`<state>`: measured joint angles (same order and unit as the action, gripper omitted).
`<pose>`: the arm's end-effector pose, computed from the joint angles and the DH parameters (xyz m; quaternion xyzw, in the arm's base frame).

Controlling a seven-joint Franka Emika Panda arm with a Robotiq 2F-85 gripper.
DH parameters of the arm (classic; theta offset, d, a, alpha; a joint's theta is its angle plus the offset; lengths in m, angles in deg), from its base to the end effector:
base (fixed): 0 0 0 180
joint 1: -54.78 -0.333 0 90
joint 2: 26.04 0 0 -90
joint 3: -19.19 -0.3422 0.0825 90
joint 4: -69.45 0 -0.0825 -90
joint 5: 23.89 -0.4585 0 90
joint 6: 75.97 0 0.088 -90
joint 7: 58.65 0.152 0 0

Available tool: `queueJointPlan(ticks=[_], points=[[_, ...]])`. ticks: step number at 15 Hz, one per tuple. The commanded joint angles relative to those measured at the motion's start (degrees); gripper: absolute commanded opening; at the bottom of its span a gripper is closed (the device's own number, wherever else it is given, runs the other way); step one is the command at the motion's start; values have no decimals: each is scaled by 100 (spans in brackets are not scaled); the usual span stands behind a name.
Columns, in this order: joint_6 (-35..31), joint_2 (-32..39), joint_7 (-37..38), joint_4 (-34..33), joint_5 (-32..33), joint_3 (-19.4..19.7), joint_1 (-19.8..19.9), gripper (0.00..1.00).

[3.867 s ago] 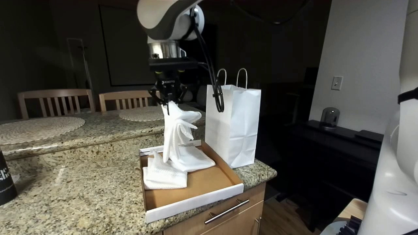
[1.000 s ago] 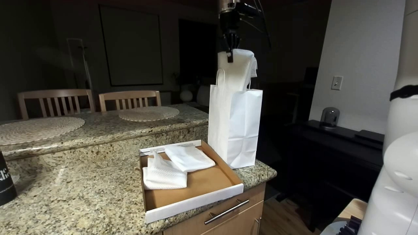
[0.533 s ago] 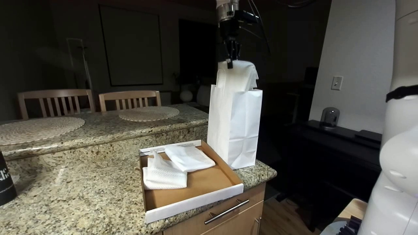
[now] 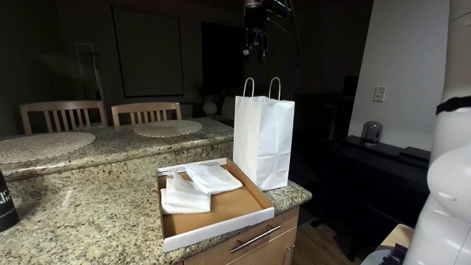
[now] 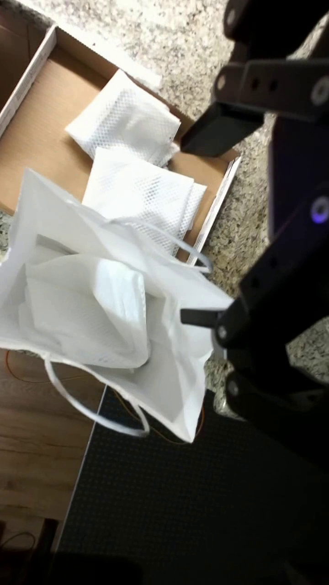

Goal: Put the white towels inside the bag

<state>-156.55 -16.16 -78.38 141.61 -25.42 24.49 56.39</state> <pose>0.6629 -0.0700 0.6474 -0.9934 -0.1142 0.0109 0.0080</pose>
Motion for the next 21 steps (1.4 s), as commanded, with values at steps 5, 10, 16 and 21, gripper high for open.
queueJointPlan(ticks=[5, 10, 16, 21], points=[[-920, -951, 459, 1048, -148, -632, -775, 100], [-3251, -1251, 1686, 2580, -328, -1076, -1332, 100], [-4491, -859, 3065, 4215, -341, -1282, -1251, 100], [-5077, 46, 3946, 4304, 138, -1287, -1390, 100]])
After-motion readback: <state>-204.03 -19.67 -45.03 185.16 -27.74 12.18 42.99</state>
